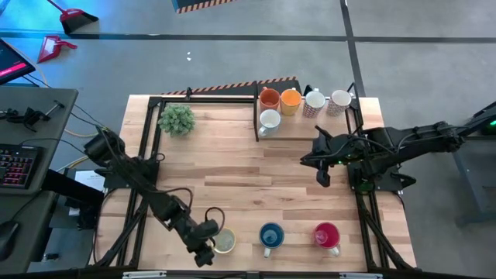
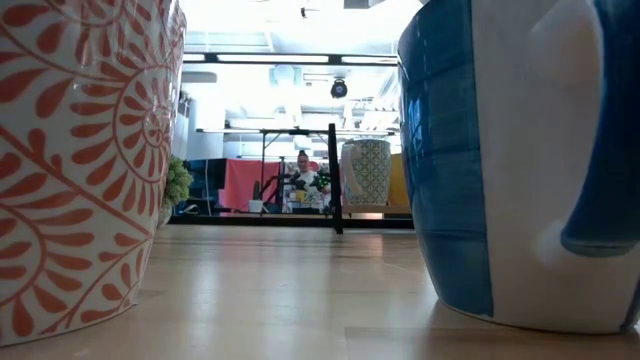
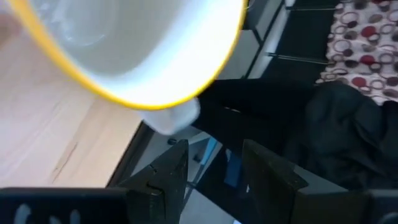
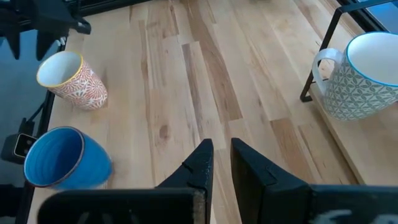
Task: Place coffee mugs
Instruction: Put the orange patterned mug on the shelf
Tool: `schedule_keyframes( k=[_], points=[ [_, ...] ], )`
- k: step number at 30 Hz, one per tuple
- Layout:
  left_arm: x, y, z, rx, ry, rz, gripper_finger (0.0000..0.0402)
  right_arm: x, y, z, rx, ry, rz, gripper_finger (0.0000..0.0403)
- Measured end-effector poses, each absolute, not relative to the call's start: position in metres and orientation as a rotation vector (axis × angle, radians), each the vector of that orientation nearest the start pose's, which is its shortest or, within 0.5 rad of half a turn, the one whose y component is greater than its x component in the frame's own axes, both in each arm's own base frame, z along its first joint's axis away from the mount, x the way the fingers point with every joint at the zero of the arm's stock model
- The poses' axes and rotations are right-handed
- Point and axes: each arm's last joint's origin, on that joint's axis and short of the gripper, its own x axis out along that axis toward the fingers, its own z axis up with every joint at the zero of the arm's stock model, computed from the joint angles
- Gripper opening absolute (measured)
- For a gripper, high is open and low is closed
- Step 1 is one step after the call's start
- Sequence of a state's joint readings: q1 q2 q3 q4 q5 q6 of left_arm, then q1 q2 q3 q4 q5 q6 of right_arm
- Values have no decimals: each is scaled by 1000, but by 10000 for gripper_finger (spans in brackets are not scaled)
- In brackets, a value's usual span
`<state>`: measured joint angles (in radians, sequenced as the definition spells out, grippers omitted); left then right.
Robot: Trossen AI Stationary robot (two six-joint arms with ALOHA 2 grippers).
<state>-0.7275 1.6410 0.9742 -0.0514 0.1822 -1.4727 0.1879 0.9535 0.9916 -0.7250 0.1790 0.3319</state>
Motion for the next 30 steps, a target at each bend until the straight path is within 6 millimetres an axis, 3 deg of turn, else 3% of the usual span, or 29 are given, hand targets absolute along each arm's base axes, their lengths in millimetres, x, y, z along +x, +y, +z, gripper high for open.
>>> schedule_keyframes(
  k=[18,30],
  points=[
    [254,-218,196,-1016,1120,-74,142,182,31,327,209,678,-61,34],
    [254,-221,198,-1013,1109,-119,142,182,31,327,209,677,-61,34]
  ],
)
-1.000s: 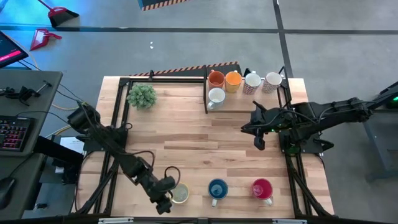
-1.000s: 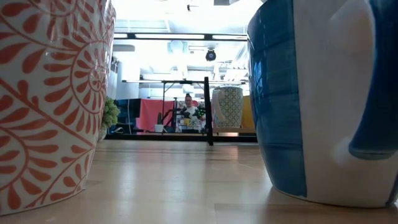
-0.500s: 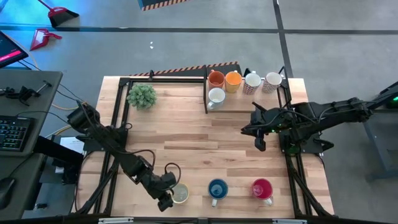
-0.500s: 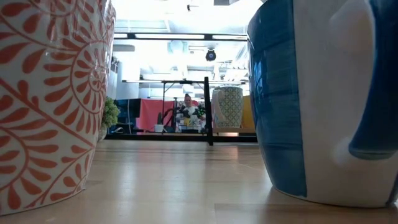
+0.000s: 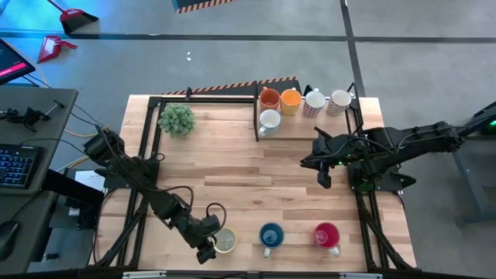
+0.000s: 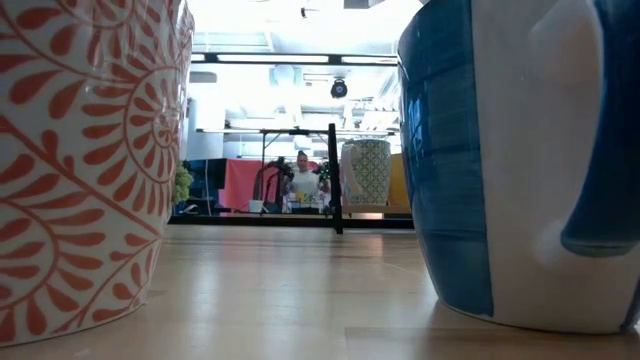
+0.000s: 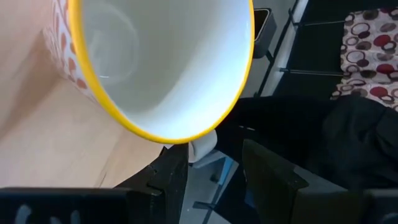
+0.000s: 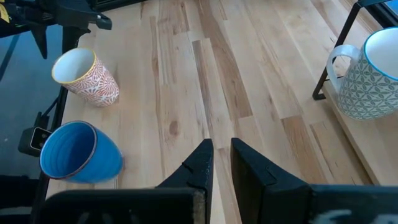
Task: Place coffee mugs
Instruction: Put the orange patterned mug on the shelf
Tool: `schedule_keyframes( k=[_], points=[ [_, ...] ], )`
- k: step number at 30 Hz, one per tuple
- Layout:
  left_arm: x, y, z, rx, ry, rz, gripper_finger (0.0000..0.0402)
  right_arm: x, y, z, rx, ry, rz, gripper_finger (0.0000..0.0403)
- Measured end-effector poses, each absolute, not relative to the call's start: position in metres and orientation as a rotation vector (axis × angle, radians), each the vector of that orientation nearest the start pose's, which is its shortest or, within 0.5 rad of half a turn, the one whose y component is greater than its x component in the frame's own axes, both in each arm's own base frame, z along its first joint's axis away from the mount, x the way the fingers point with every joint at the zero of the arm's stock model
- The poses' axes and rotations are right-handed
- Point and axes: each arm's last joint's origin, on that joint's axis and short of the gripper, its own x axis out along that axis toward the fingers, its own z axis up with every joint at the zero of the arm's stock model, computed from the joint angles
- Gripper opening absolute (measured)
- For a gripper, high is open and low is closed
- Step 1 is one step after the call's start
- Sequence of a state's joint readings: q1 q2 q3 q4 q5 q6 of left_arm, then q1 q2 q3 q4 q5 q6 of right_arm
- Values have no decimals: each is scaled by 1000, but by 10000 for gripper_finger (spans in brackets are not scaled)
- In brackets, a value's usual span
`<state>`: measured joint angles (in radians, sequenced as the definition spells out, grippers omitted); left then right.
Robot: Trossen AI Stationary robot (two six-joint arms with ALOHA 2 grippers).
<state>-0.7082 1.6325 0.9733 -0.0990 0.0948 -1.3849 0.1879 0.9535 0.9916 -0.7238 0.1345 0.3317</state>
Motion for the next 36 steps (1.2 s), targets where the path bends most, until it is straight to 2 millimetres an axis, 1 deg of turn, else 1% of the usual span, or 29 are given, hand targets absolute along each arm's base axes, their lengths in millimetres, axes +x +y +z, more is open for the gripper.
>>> schedule_keyframes(
  k=[7,15,21,26,31,36],
  points=[
    [255,-222,196,-994,1100,-123,142,182,31,327,209,677,-61,34],
    [263,-228,186,-1014,1079,-159,142,182,31,327,209,674,-61,34],
    [267,-231,178,-996,1075,-166,142,182,31,327,210,672,-61,34],
    [273,-229,173,-993,1056,-157,143,183,31,328,211,666,-60,34],
    [279,-222,173,-993,991,-106,142,182,31,328,214,669,-50,34],
    [285,-216,175,-989,956,-101,142,182,31,328,218,672,-38,34]
  ],
)
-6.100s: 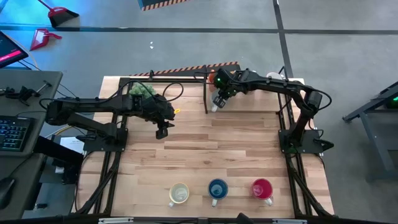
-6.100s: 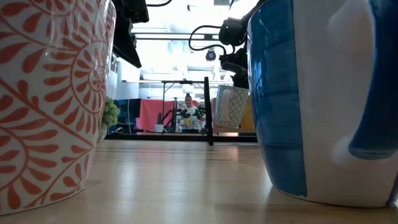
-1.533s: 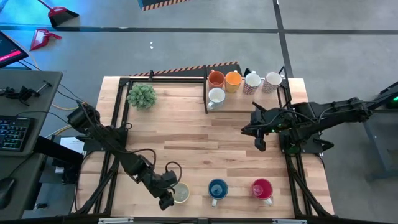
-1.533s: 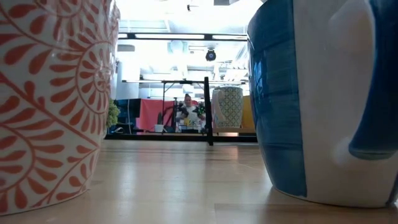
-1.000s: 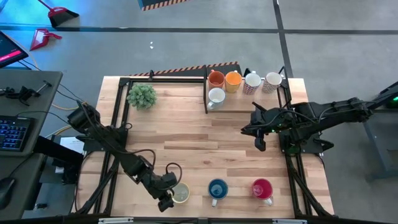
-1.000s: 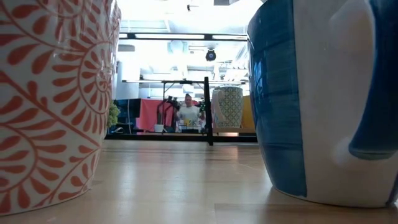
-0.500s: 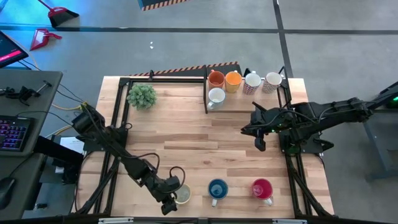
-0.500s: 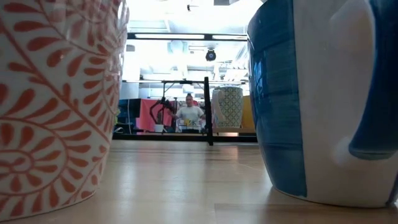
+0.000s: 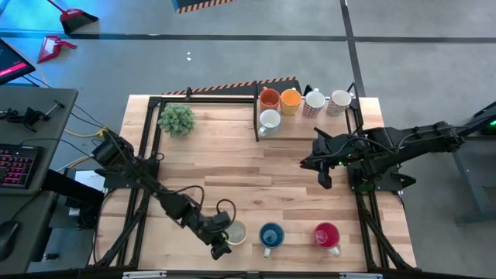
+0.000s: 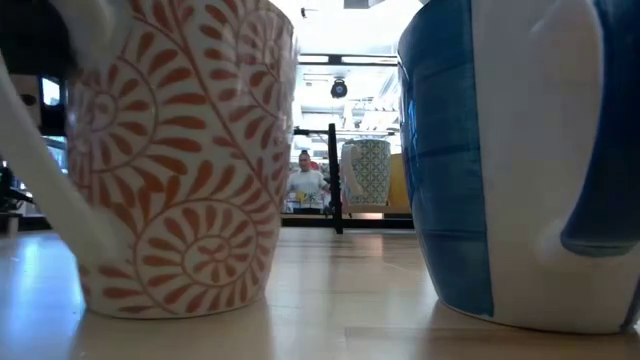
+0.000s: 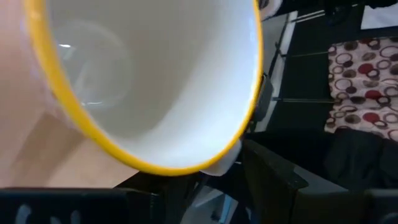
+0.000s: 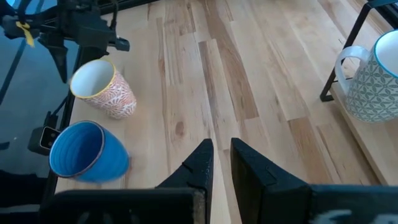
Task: Place coffee mugs
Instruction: Put the orange patterned mug on the shelf
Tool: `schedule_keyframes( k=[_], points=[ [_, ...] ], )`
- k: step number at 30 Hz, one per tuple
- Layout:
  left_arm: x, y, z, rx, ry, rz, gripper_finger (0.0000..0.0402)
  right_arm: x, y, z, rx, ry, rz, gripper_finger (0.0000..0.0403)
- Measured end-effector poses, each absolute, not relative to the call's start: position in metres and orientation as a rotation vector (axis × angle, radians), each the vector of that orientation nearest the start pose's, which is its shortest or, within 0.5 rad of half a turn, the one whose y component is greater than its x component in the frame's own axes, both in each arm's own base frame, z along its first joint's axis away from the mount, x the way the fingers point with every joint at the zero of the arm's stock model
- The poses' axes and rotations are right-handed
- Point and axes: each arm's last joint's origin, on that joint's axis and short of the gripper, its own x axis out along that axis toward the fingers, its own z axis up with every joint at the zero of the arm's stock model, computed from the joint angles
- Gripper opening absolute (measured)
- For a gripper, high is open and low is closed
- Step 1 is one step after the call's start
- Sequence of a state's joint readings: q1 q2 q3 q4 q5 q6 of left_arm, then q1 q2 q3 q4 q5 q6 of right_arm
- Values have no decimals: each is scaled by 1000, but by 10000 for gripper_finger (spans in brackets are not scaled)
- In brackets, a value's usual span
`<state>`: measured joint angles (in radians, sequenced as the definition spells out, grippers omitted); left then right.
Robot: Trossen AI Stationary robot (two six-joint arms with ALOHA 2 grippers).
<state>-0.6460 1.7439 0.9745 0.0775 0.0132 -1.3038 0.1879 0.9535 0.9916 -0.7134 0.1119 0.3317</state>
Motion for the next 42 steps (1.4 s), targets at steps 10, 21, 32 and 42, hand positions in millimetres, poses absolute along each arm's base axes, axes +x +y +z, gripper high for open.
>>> schedule_keyframes(
  k=[10,21,32,42],
  points=[
    [288,-213,172,-959,950,-100,128,182,32,328,222,675,-28,34],
    [294,-208,166,-932,923,-62,88,182,32,328,222,675,-28,34],
    [303,-194,166,-853,866,-39,61,182,32,328,222,675,-28,34],
    [315,-173,166,-794,833,-12,54,182,32,328,230,678,-15,34]
  ],
)
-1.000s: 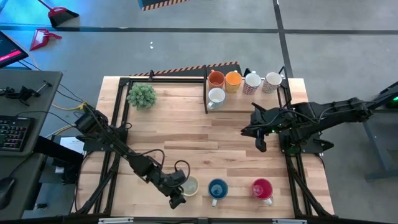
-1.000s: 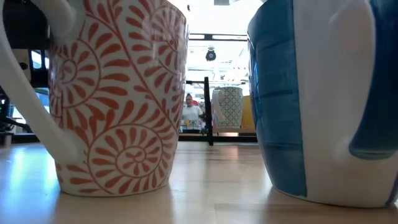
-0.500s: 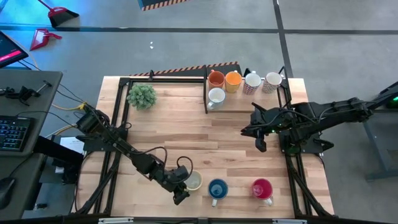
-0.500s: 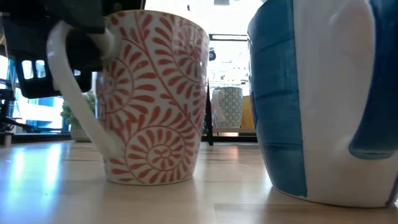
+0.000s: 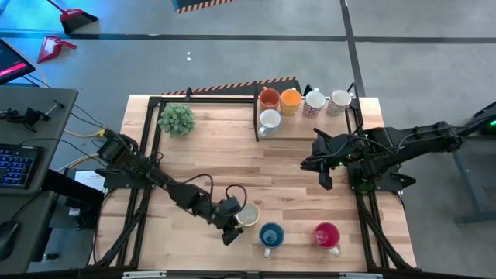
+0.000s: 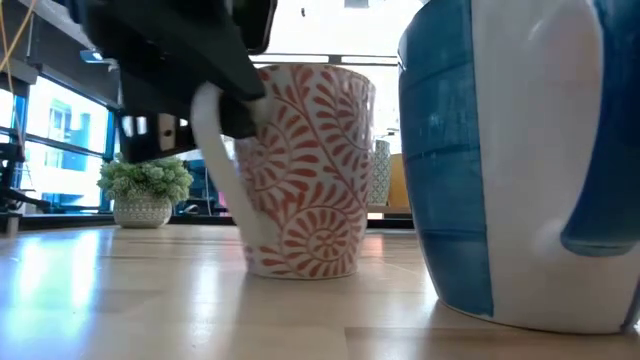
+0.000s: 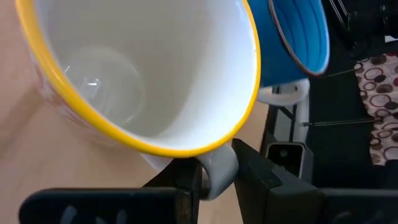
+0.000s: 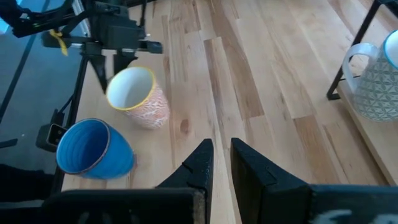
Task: Place coffee mugs
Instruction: Put the orange patterned mug on the shelf
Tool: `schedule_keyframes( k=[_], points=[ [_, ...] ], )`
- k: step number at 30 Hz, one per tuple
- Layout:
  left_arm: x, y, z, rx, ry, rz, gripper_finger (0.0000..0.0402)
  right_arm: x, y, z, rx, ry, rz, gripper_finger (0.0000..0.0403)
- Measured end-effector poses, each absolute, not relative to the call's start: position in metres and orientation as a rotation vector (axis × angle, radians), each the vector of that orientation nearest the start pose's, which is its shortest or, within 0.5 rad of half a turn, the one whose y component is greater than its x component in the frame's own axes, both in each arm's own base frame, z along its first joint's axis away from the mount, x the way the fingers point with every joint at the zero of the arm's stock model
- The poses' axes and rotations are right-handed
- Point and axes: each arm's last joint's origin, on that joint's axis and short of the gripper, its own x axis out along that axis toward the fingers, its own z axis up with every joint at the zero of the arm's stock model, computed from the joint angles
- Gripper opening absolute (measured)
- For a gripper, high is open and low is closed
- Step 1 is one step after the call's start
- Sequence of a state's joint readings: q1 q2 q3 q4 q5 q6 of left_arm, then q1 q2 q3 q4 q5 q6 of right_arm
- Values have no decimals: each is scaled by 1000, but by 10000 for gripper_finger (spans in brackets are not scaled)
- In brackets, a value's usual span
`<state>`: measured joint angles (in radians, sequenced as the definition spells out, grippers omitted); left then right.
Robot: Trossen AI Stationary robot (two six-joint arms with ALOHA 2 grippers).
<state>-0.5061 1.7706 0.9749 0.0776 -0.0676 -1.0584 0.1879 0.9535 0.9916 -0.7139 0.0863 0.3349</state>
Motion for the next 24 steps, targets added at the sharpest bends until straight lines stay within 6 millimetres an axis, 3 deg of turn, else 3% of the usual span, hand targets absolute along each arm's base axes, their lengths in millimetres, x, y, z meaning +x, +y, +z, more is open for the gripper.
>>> schedule_keyframes(
  k=[9,14,24],
  points=[
    [332,-138,168,-716,788,17,52,182,33,328,239,685,18,34],
    [345,-118,183,-648,744,13,51,182,33,328,238,685,19,34],
    [352,-99,188,-608,757,-36,50,182,33,327,238,690,18,34]
  ],
)
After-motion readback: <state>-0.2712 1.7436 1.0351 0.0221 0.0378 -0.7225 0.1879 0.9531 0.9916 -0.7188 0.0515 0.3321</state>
